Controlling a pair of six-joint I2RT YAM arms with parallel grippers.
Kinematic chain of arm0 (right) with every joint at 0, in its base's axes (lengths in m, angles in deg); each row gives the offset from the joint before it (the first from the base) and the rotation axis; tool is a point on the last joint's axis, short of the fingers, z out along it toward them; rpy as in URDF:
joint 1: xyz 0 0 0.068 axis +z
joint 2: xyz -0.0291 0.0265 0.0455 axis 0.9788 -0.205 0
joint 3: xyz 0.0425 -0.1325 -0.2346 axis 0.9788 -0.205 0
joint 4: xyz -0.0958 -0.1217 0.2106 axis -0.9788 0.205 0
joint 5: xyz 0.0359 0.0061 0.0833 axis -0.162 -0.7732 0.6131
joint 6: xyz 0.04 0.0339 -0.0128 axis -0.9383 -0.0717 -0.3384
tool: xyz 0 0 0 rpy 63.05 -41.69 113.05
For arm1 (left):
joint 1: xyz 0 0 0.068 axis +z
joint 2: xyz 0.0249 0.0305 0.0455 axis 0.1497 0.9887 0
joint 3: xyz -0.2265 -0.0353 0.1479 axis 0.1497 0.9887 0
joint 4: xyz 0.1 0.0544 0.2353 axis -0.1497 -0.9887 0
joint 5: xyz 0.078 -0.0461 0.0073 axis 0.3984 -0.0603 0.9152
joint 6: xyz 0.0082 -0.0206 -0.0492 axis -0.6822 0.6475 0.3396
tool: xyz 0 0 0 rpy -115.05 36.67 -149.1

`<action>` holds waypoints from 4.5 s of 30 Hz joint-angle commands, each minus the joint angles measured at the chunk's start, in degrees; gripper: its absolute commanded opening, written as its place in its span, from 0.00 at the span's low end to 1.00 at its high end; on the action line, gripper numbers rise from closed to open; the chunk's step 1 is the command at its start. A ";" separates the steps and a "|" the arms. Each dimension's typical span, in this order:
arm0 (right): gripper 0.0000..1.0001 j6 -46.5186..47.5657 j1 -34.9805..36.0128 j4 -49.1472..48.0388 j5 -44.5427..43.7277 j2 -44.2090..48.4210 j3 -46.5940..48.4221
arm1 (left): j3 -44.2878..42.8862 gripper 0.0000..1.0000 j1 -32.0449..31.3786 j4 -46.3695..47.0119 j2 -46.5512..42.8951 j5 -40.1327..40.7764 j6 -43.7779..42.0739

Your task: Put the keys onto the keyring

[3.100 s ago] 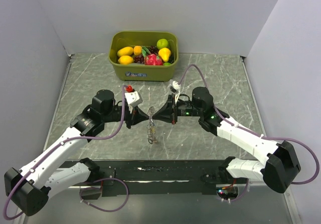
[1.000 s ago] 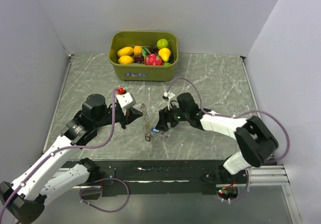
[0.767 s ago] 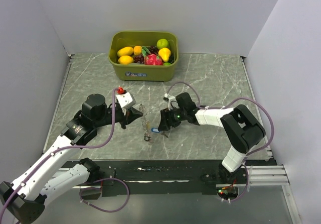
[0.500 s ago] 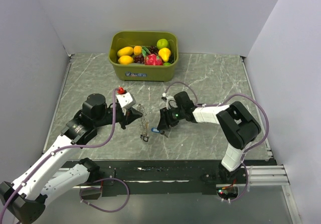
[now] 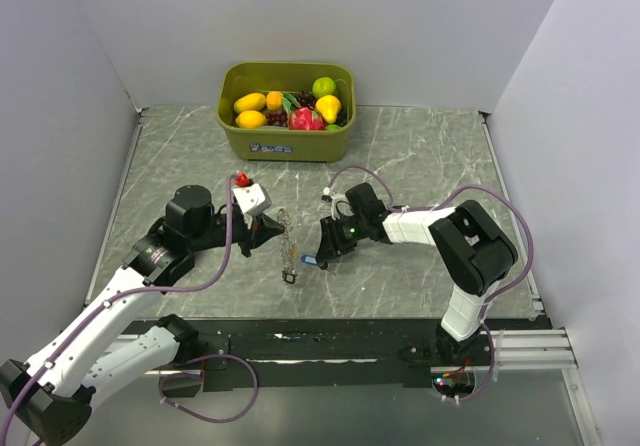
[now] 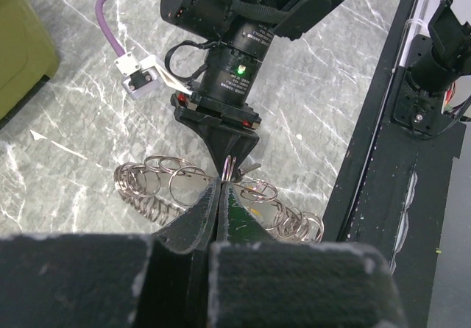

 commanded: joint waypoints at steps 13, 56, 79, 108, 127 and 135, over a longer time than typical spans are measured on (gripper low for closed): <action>0.19 -0.32 0.17 0.31 1.14 0.16 -0.04 | -1.56 0.01 0.69 3.67 -0.31 -1.58 -0.70; 0.00 13.12 -0.19 2.08 10.80 45.86 -2.15 | 0.28 0.01 0.69 5.60 -0.75 -8.17 -1.58; 0.00 11.98 6.84 2.51 9.23 34.88 8.84 | 0.46 0.01 0.69 6.31 1.01 -9.23 0.18; 0.00 9.70 9.75 2.07 0.62 29.51 11.65 | 0.90 0.01 0.60 7.01 -0.05 -10.46 0.62; 0.00 8.73 8.43 0.05 1.49 30.83 8.05 | 1.43 0.01 0.61 9.12 -1.63 -11.69 1.58; 0.00 9.25 8.43 -0.04 1.50 31.09 6.91 | 1.34 0.01 0.60 11.05 -1.72 -12.48 4.04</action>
